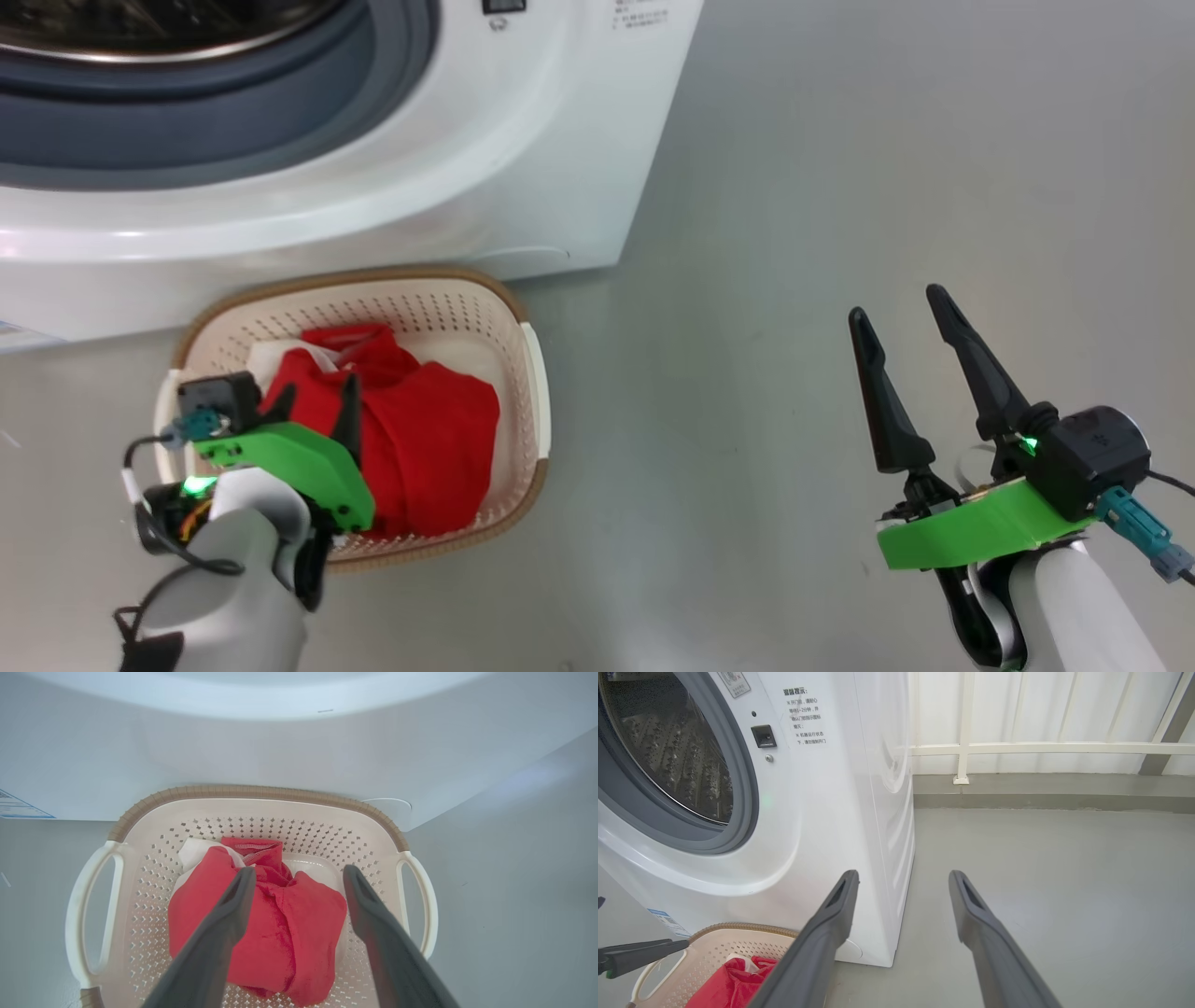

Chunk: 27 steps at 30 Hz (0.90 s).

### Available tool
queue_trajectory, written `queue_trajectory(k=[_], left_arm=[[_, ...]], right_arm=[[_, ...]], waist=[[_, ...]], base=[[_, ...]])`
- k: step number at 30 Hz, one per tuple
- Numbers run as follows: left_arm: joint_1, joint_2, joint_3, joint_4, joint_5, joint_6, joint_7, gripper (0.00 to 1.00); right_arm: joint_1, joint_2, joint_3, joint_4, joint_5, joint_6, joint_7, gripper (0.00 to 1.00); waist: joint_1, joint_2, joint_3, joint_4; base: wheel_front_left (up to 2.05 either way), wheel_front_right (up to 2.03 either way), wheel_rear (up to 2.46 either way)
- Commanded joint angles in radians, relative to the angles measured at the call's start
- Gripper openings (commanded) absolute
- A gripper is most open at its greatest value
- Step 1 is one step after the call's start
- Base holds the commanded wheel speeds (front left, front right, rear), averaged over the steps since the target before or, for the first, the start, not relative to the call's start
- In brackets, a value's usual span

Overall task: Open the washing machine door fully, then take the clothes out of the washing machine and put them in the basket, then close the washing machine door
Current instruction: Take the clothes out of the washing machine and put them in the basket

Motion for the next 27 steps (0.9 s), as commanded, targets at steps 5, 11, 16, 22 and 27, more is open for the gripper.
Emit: queue_trajectory(k=[5,11,16,22,27], left_arm=[[0.085,0.013,0.012,-0.117,0.020,-0.008,-0.035,1.00],[0.247,0.025,0.093,-0.504,0.087,0.094,-0.037,1.00],[0.367,0.018,0.132,-0.718,0.125,0.118,-0.037,1.00],[0.461,0.021,0.141,-0.897,0.173,0.125,-0.037,1.00],[0.518,0.020,0.155,-0.997,0.193,0.138,-0.037,1.00]], right_arm=[[0.038,-0.006,-0.001,-0.016,-0.016,0.006,-0.006,1.00],[0.065,-0.006,-0.041,-0.016,-0.008,0.006,-0.006,1.00],[0.077,-0.006,-0.064,-0.015,-0.010,0.006,-0.006,1.00],[0.090,-0.006,-0.083,-0.012,-0.023,0.006,-0.006,1.00],[0.102,-0.006,-0.099,-0.011,-0.033,0.006,-0.006,1.00]], waist=[[0.0000,0.0000,-0.103,0.044],[0.0000,0.0000,-0.178,0.062],[0.0000,0.0000,-0.213,0.070],[0.0000,0.0000,-0.253,0.074],[0.0000,0.0000,-0.283,0.078]], base=[[0.00,0.00,0.00],[0.00,0.00,0.00],[0.00,0.00,0.00],[0.00,0.00,0.00],[0.00,0.00,0.00]])
